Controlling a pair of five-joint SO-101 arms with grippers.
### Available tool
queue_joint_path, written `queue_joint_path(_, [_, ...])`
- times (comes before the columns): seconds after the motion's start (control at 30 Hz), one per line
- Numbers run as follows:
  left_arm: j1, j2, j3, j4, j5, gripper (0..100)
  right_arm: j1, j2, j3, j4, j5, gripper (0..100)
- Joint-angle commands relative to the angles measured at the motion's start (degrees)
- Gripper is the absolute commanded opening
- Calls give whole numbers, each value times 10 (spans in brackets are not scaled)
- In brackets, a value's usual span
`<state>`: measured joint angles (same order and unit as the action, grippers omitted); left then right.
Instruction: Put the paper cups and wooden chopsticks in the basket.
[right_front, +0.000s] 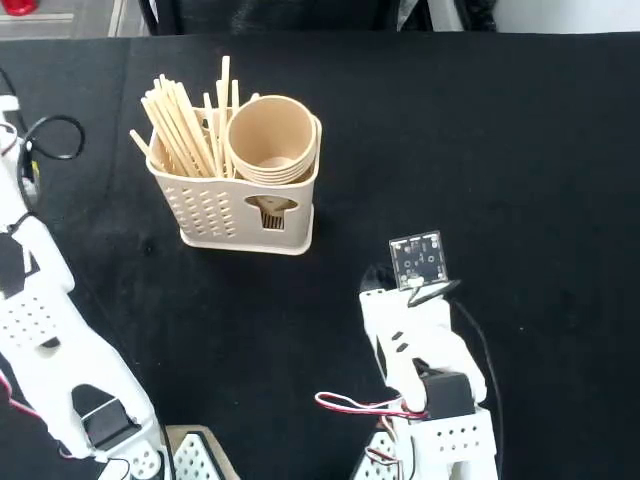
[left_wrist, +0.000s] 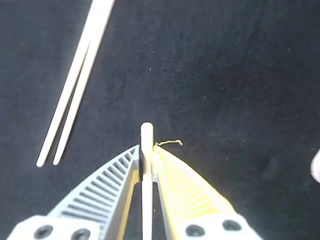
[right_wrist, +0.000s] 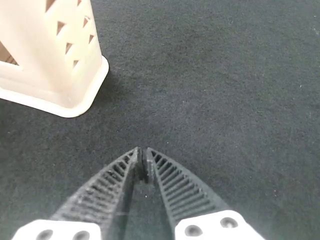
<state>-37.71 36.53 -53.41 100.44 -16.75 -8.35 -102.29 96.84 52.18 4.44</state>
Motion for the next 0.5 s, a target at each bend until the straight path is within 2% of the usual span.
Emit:
queue_joint_path(0.0, [17, -97, 58, 4, 13, 28, 6, -7, 0, 0, 4, 15])
queue_joint_path(0.13, [51, -195, 174, -6, 12, 28, 6, -7, 0, 0, 4, 15])
queue_joint_path(0.23, [67, -289, 285, -68, 13, 28, 7, -7, 0, 2, 4, 14])
queue_joint_path(0.33, [72, -386, 410, -167, 13, 28, 7, -7, 0, 2, 4, 14])
queue_joint_path(0.47, [99, -504, 545, -356, 25, 28, 6, -7, 0, 0, 4, 14])
